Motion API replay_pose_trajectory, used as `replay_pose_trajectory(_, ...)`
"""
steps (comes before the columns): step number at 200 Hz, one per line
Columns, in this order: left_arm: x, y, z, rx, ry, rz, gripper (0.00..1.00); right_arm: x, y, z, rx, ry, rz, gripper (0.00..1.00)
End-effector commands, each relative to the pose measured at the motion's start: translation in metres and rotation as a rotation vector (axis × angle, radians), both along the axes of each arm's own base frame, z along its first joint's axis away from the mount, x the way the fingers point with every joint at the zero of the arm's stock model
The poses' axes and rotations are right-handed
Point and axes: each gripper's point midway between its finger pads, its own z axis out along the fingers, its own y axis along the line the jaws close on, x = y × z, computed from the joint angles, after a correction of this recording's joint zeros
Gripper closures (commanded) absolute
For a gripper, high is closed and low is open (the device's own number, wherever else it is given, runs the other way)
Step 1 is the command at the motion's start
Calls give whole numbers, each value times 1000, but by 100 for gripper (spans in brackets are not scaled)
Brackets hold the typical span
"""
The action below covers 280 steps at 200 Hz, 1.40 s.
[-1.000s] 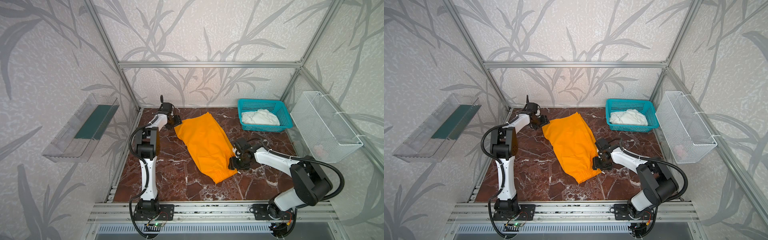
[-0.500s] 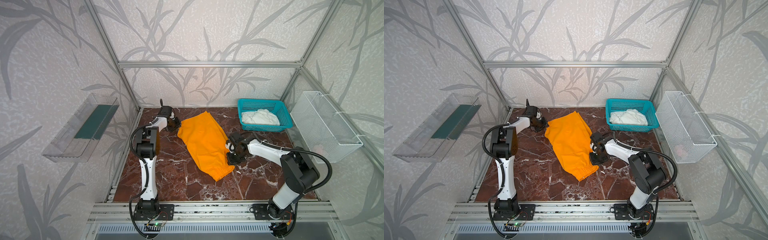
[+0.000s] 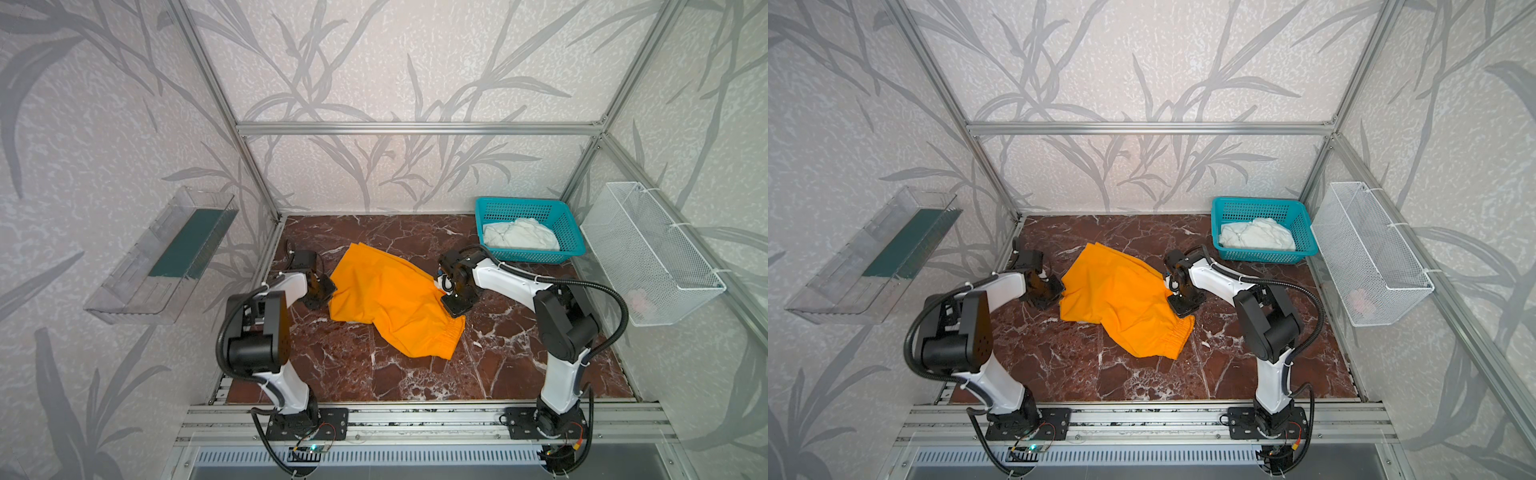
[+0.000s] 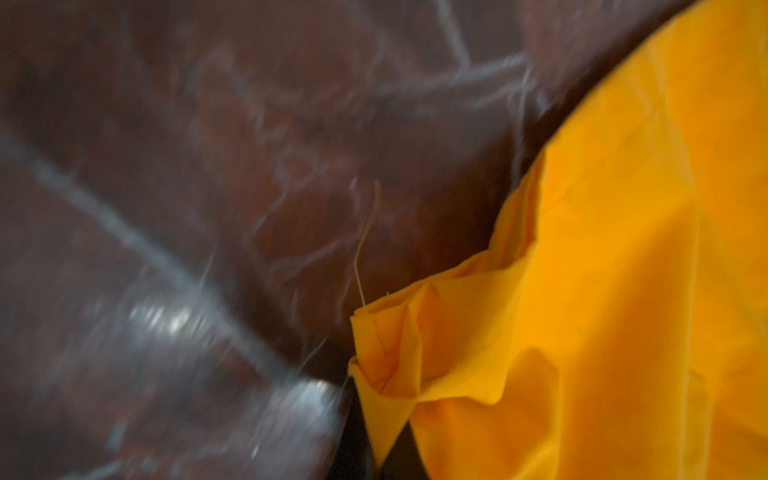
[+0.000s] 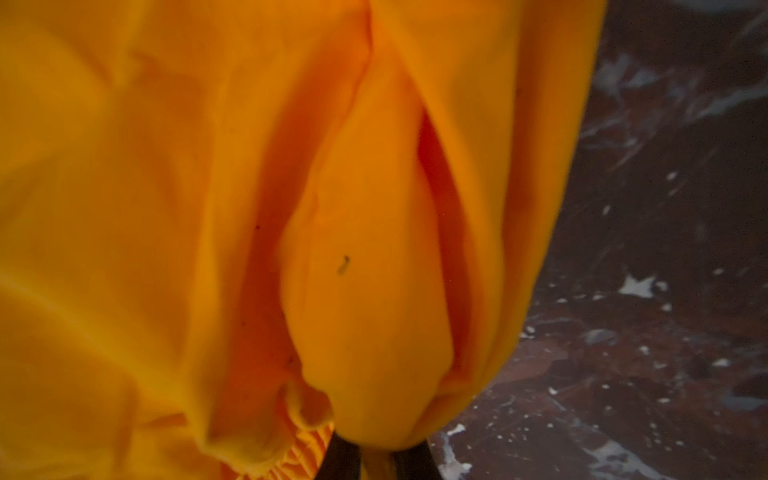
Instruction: Fold and stack the mixed laundry pile
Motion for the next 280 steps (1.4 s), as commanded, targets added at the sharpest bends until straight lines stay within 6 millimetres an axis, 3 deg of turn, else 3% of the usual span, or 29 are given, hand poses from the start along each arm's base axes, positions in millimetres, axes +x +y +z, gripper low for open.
replay_pose_trajectory(1, -50, -5, -3, 67, 87, 16, 100, 30, -25, 6, -168, -76, 28, 83)
replay_pose_trajectory(26, -86, -24, 5, 149, 110, -32, 100, 66, -36, 21, -188, -172, -64, 70)
replay_pose_trajectory(51, -109, -39, 15, 142, 98, -37, 100, 80, -42, 38, -153, -239, -127, 48)
replay_pose_trajectory(62, -116, -38, 20, 145, 91, -30, 92, 80, -46, 46, -136, -257, -143, 42)
replay_pose_trajectory(76, -122, -32, 29, 173, 76, -32, 71, 72, -51, 53, -110, -262, -162, 36)
replay_pose_trajectory(91, -122, -26, 41, 213, 56, -48, 58, 61, -55, 57, -54, -249, -202, 33)
replay_pose_trajectory(117, -105, -20, 67, 274, -13, -80, 48, 38, -59, 60, 62, -214, -281, 29)
replay_pose_trajectory(122, -100, -20, 71, 280, -27, -90, 48, 33, -61, 53, 72, -192, -300, 29)
replay_pose_trajectory(126, -95, -21, 75, 282, -42, -98, 47, 30, -61, 60, 101, -207, -314, 28)
replay_pose_trajectory(175, -24, -55, 95, 211, -186, -251, 47, -6, -78, 47, 275, -122, -505, 21)
replay_pose_trajectory(198, -2, -70, 86, 170, -197, -305, 47, -23, -83, 38, 369, -79, -587, 12)
replay_pose_trajectory(226, 17, -82, 65, 141, -196, -345, 47, -36, -75, 25, 499, -18, -649, 10)
replay_pose_trajectory(280, 18, -72, 24, 191, -84, -327, 48, -29, -70, -1, 607, 45, -752, 13)
